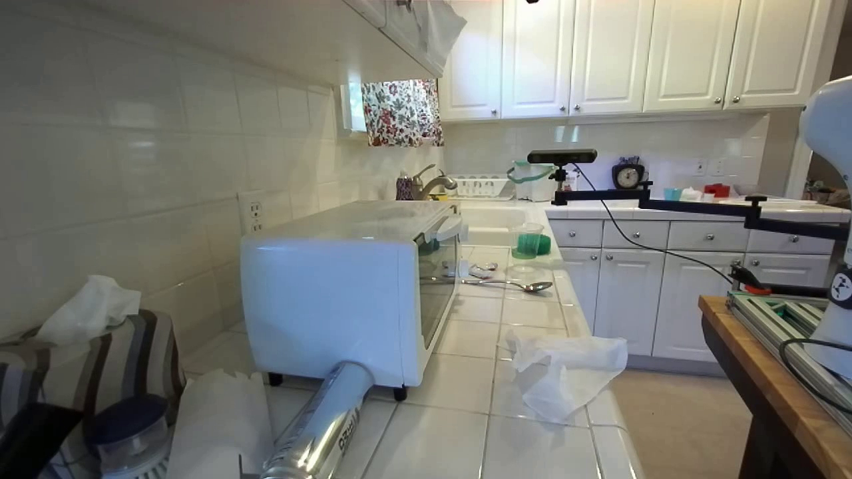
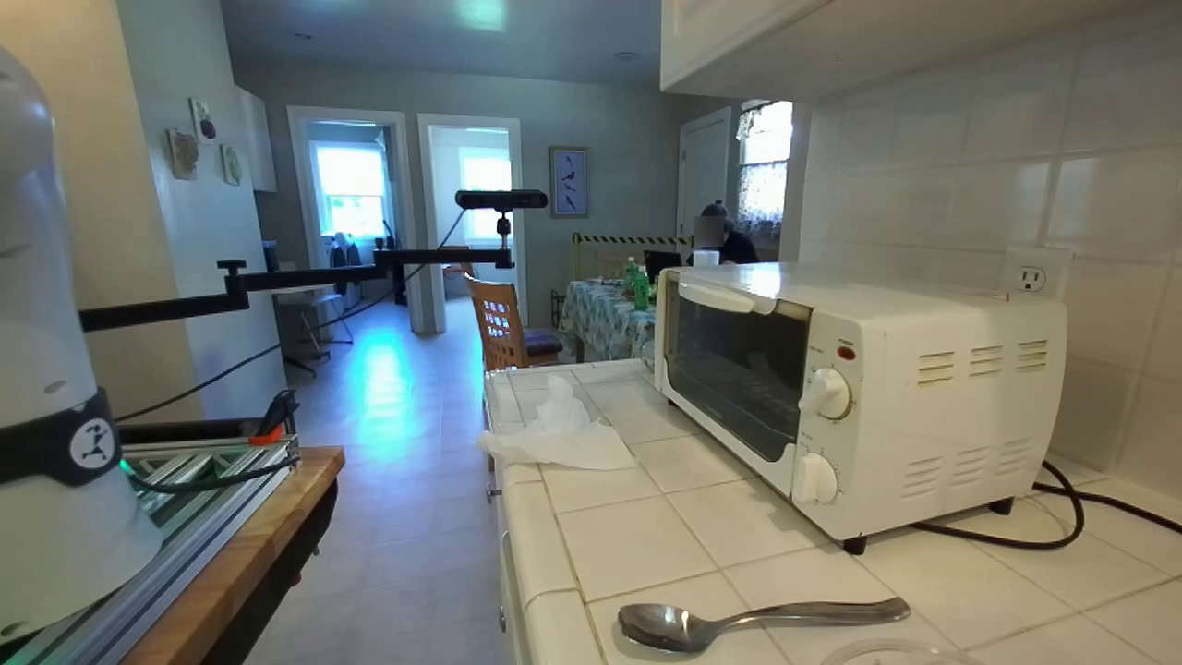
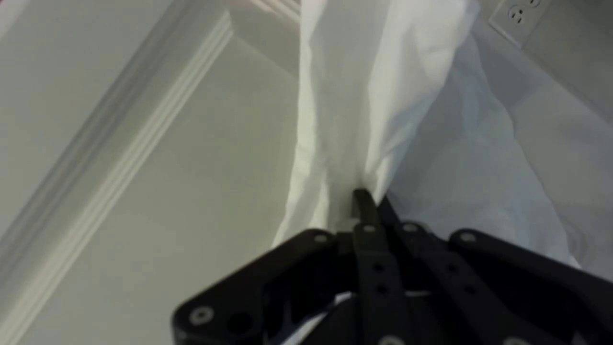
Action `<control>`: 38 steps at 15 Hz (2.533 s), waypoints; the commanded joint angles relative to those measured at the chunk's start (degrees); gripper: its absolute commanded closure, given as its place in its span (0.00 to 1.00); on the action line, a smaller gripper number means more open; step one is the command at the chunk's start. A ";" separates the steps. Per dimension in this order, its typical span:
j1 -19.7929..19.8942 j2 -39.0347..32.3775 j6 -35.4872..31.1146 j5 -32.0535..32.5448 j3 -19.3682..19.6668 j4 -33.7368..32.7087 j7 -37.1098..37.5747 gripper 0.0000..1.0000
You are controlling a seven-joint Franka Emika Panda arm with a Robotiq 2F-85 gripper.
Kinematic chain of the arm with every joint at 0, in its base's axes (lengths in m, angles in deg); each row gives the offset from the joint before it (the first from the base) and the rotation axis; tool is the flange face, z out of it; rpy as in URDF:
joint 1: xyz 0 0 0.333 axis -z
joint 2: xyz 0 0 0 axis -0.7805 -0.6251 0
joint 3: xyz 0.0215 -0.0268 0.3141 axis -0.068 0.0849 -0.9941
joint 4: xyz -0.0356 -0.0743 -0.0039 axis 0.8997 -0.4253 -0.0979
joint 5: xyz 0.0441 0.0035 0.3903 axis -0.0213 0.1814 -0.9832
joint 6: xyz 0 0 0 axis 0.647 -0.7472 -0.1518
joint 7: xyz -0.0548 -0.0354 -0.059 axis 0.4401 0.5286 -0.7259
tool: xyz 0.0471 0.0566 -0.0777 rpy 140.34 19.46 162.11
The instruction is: Use the paper towel to wipe the cabinet door
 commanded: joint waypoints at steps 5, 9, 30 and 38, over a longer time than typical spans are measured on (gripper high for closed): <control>4.06 -3.11 0.57 0.27 -2.24 -5.16 1.45 1.00; 3.21 -3.87 1.88 -0.15 -4.60 -7.38 1.36 1.00; 37.83 2.23 38.92 -22.56 -34.30 8.94 6.50 1.00; 39.86 -5.14 34.09 -31.42 -31.76 8.65 0.37 1.00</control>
